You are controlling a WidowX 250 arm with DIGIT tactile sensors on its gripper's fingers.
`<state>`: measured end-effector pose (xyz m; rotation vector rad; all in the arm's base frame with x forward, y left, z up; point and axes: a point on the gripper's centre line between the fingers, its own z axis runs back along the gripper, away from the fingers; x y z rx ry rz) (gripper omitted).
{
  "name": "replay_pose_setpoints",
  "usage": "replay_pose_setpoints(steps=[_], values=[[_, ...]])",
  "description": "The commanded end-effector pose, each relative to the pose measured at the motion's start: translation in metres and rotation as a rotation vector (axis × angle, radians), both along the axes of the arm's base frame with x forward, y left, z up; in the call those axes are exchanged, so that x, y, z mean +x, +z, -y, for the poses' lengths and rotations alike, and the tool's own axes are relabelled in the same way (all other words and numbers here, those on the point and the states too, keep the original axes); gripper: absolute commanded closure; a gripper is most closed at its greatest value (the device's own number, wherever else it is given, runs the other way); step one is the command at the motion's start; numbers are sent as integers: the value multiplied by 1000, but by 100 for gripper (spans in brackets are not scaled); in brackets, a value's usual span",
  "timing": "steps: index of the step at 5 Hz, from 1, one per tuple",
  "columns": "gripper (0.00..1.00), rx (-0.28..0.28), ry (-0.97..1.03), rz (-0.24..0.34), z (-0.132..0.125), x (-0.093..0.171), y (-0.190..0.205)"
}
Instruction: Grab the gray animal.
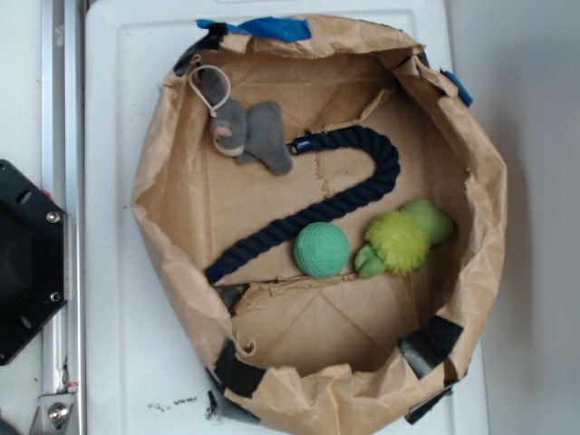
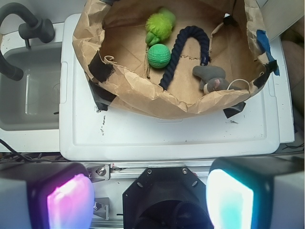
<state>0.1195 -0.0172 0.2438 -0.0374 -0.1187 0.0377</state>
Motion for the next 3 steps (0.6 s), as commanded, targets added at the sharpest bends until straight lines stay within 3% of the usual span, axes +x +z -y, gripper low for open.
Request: replay_pose_setpoints(steps=[1,2,3], values=[[0,0,0,0,0,0,0],[0,-32,-67,5,-16,42,-10],[0,18,-165,24,-25,67,-25]])
